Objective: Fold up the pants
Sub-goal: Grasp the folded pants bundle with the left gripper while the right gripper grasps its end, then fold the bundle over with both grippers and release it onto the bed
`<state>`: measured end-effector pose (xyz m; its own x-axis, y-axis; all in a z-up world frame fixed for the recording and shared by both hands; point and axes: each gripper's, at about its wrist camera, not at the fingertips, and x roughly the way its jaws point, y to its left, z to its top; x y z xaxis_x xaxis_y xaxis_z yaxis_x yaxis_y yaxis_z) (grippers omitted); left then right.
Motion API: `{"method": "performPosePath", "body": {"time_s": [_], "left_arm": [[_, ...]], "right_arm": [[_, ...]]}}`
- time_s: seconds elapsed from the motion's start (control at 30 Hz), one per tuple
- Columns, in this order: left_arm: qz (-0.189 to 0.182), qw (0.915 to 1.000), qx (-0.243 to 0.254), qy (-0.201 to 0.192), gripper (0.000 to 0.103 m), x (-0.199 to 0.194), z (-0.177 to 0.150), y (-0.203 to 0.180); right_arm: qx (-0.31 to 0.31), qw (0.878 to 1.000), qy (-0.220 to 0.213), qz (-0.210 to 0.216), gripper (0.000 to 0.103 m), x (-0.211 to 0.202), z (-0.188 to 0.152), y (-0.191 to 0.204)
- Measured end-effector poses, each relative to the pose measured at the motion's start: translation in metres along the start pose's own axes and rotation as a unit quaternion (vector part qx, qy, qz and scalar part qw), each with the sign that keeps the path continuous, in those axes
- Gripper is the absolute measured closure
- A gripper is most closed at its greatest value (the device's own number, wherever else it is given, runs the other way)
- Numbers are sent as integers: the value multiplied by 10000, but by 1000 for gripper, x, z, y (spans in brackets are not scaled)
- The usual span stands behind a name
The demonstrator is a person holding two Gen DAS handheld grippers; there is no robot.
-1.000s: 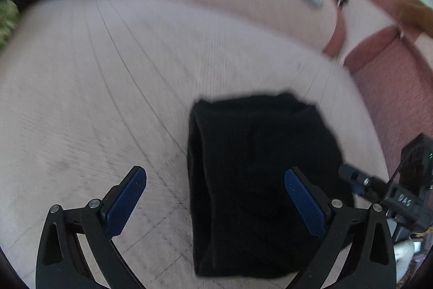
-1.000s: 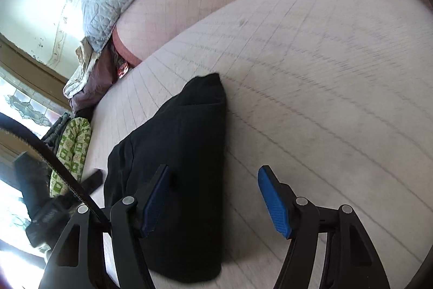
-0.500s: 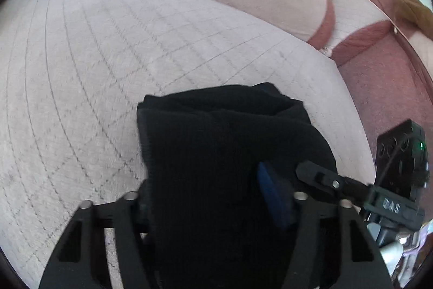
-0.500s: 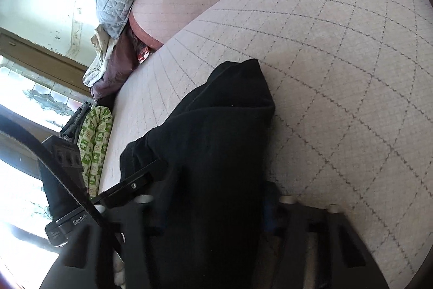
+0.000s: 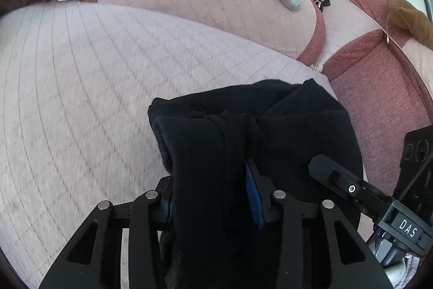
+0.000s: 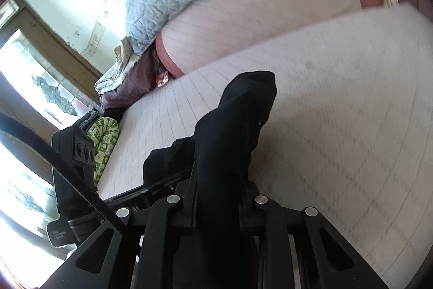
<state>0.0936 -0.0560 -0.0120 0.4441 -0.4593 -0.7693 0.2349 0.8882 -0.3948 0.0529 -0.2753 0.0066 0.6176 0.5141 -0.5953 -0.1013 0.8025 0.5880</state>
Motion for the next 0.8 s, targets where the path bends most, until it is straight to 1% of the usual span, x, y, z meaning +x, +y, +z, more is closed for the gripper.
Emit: {"method": "performPosePath", "body": {"time_s": [0.07,0.17,0.2,0.23,0.3,0.33,0.37,0.4,0.43,0.47,0.5,0.53,0.6,0.63,0.67,0.7,0.8], "left_arm": [[19,10000,-60,-25,62,4,8,1],[-15,9996,-280,-11,62,16,24,7],[-46,9993,-358,26,62,24,31,9],[-54,9992,-381,47,62,26,30,13],[30,9990,-375,255,57,46,35,18],[33,9986,-393,350,50,53,36,20],[-77,9980,-447,438,48,58,36,24],[-194,9973,-509,494,48,59,36,26],[-344,9960,-616,541,48,57,37,30],[-460,9947,-691,607,48,54,39,34],[-511,9941,-709,641,48,51,39,35],[-532,9940,-693,661,48,45,40,36],[-536,9956,-557,523,48,23,41,36],[-552,9964,-534,351,48,7,41,35],[-573,9966,-538,264,48,0,42,33],[-688,9960,-551,114,48,-12,42,29],[-920,9943,-544,-24,46,-18,46,14]], "right_arm": [[-22,10000,-74,-55,81,1,9,-2],[53,9997,-170,-171,81,6,21,-12],[85,9995,-192,-224,81,9,25,-15],[145,9992,-206,-324,81,13,28,-24],[285,9985,-155,-438,79,19,28,-38],[444,9976,-46,-538,69,25,27,-49],[570,9961,52,-669,62,30,25,-58],[736,9941,113,-793,52,33,22,-69],[895,9926,111,-818,45,32,21,-77],[1010,9918,112,-779,44,30,21,-81],[1044,9917,78,-739,44,27,22,-81],[988,9920,-15,-787,44,24,24,-79],[814,9919,-187,-957,44,16,26,-73],[760,9916,-289,-1005,44,11,26,-71],[760,9910,-406,-1021,44,5,26,-68],[780,9905,-523,-1009,44,-1,25,-66],[862,9903,-674,-852,44,-14,20,-64]]}}
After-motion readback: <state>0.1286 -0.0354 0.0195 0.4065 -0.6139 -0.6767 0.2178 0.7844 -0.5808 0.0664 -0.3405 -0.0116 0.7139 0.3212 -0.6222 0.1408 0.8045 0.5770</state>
